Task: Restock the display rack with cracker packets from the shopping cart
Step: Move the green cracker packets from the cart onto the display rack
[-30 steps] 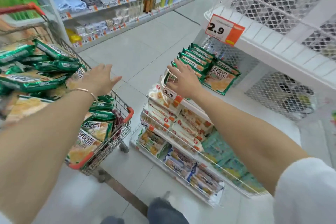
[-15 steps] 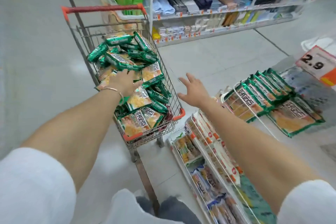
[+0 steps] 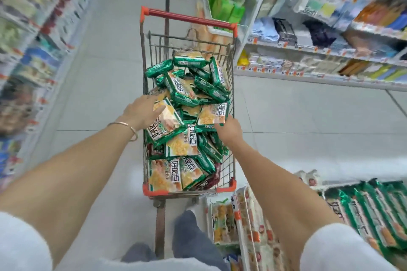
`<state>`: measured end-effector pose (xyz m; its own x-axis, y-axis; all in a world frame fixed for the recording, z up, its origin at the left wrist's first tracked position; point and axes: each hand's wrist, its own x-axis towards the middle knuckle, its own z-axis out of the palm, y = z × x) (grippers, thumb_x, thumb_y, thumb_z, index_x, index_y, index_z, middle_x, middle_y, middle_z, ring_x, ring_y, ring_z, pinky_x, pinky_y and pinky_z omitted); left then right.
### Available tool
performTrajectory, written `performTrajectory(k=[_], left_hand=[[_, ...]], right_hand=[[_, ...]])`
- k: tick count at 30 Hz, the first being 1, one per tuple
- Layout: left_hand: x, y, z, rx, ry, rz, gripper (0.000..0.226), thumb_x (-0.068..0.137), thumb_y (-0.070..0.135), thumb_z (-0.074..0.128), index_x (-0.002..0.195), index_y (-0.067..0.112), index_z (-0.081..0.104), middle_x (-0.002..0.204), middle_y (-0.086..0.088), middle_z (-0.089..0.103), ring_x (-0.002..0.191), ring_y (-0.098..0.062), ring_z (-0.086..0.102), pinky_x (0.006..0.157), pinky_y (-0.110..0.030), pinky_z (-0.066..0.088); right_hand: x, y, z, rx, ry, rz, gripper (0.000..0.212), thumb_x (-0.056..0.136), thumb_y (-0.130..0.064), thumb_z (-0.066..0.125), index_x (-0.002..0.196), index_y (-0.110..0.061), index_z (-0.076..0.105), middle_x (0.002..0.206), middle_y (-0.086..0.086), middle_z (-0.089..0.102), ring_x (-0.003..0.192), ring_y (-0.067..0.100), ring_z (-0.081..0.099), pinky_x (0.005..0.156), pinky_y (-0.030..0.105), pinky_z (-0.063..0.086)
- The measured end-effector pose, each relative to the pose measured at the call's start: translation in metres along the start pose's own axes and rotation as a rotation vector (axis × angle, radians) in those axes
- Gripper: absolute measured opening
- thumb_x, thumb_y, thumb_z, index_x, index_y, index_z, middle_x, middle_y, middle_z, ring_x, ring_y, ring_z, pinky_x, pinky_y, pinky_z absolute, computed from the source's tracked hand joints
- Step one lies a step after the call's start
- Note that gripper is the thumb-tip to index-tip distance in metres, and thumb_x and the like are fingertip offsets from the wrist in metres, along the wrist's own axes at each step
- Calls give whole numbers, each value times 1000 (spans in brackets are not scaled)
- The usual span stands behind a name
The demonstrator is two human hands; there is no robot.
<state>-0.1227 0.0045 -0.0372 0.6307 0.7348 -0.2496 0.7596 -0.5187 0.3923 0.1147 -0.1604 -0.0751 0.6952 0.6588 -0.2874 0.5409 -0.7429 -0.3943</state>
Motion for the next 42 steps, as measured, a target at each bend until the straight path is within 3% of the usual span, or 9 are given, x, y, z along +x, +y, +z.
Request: performTrajectory(k=[6,10,14,17,21,25,30,36,42], left_hand=[[30,27,8,-120,70,-69,51,105,46,40,146,18,47,156,-12,41,139,-31,45,111,-50,42],[40,30,6,-213,109,-115,51,104,47,41,140,12,52,148,-10,51,131,-28,53,107,-46,46],[50,36,-10,-429,209,-194,41,105,35,47,134,8,57,139,-10,58,115,-24,58,90,-31,48],[54,52,-22,-695,196,-253,44,102,39,51,132,7,56,130,-10,61,101,-20,61,81,-32,55],[49,83,-33,-1019,-274,-248,73,91,64,52,144,15,49,134,-9,59,128,-28,53,106,-40,48],[51,84,-36,-1193,-435,-288,46,80,38,72,114,7,65,99,-8,73,97,-24,68,100,-42,54],[43,43,-35,-1038,-465,-400,35,78,17,72,104,1,55,81,-9,71,71,-24,70,59,-31,61],[30,26,-17,-1023,-349,-511,14,93,19,60,93,6,57,72,-6,68,59,-19,68,50,-26,57],[33,19,-15,-1062,-286,-533,11,93,20,59,91,10,57,74,-4,69,63,-19,68,57,-26,56]], right_hand=[[64,12,10,-2,-111,152,53,94,-56,56,104,-4,59,99,9,69,96,31,64,90,43,53],[71,13,4,230,-43,108,28,92,-16,62,116,-4,63,91,7,67,78,25,65,67,35,55],[79,7,-39,312,32,-48,38,89,-20,68,126,-13,64,108,5,72,46,7,52,44,21,40],[86,1,-80,531,-80,-149,28,87,-17,75,113,-13,68,110,9,72,67,14,64,57,23,48],[90,-23,-105,800,-313,-129,15,86,-13,74,99,-21,74,126,13,65,109,27,64,93,43,54],[85,-34,-99,914,-455,-124,27,93,-25,66,118,-16,68,132,12,63,124,31,57,108,51,44],[70,0,-57,501,-452,11,31,98,-32,61,120,-10,62,141,20,55,127,35,56,107,45,47],[28,23,15,166,-575,134,76,99,-40,56,157,-11,17,137,21,55,117,34,59,101,46,49],[44,49,21,143,-221,22,26,101,-13,52,116,-2,69,96,16,72,70,25,64,65,37,53]])
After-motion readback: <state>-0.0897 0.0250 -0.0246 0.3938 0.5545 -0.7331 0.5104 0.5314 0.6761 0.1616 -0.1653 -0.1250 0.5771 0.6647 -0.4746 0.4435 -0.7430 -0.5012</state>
